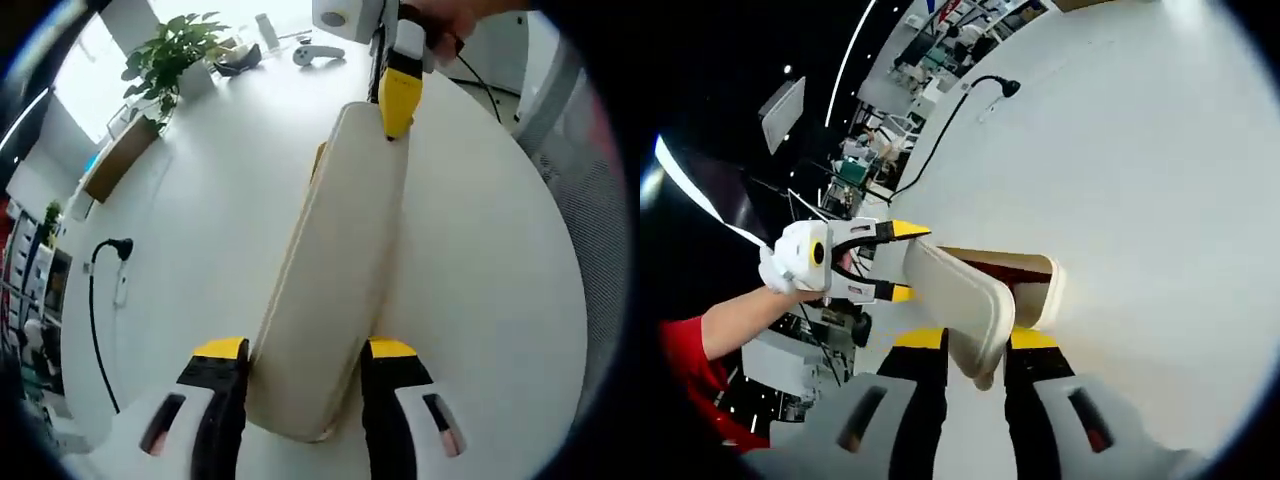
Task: Arrange the utensils inside the cutlery case until each visible utensil rests in its matching compartment.
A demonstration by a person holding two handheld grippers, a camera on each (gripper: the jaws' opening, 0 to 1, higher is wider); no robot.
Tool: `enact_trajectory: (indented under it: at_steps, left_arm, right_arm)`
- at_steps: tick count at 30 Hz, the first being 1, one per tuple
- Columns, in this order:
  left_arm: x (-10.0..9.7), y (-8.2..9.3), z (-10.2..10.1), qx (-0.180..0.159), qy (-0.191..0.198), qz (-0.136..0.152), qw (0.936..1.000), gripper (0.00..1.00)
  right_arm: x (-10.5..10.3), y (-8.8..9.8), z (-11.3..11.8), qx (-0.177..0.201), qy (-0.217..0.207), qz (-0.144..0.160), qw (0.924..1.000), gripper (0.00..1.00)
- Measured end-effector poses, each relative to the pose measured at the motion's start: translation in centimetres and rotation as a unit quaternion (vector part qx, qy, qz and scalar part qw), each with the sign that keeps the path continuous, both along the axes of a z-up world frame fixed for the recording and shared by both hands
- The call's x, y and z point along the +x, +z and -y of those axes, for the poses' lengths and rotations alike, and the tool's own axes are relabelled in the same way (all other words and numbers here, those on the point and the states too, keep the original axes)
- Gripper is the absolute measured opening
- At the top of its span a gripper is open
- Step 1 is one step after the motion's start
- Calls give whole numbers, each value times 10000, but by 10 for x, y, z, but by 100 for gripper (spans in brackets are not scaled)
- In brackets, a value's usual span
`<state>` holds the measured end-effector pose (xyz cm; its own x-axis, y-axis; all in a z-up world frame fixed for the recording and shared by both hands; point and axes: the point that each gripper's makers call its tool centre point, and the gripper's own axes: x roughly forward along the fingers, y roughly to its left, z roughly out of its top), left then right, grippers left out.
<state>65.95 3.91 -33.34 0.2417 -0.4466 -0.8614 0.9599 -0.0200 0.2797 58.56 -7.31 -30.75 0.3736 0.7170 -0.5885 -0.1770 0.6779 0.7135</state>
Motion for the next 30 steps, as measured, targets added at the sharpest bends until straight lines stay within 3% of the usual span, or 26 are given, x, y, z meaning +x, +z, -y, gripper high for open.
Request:
enact_trajectory:
  at_steps: [6,7,9,11,13,16,19,21,22,23,25,26,27,28,30]
  left_arm:
    - [2,-1,-3,16,200,31,9998,45]
    - [2,-1,-3,35,189,42,9998,45]
    - [2,-3,-4,101,121,62,9999,44]
    - [1,-5,-5,142,152,5,9998,43]
    - [2,-6,-5,115,176,-16,9998,43]
    - [3,-7,-5,65,299,-116,9995,43]
    - [4,-6,-4,21,285,-217,9994,43]
    - [4,-8,-4,57,195,-191,9996,42]
    - [5,-8,-5,75,205,-181,9996,42]
    - [5,-8,-4,80,196,-179,9996,42]
    - [5,-8,-5,72,170,-186,9997,42]
    - [5,-9,-5,67,146,-190,9997,42]
    - [4,-8,-5,68,74,-190,9998,42]
    - [3,-8,-5,42,-91,-185,9998,42]
    - [3,-8,-7,-35,-158,-226,9996,42]
  right_arm:
    - [22,-4,7,-328,-381,-119,9987,22]
    - [23,-7,12,-582,-373,-167,9975,22]
    - [30,-9,22,-1178,-232,66,9927,23]
    - [34,-14,32,-1827,4,264,9828,21]
    - [42,-22,33,-1892,270,382,9808,20]
    - [45,-22,28,-1769,327,488,9825,29]
    - [49,-18,29,-2009,705,1050,9714,37]
    - [54,-17,32,-2326,1014,1429,9567,42]
    - [52,-13,25,-2482,1383,1841,9410,47]
    - [51,-13,25,-2612,1532,1964,9326,52]
    - [51,-15,23,-2809,2124,2265,9081,65]
    - [53,-15,23,-2962,2432,2483,8896,70]
    - [54,-16,24,-3092,2661,2571,8761,74]
    - [58,-17,24,-3271,3045,2763,8508,77]
    - [61,-21,21,-3334,3644,2925,8188,79]
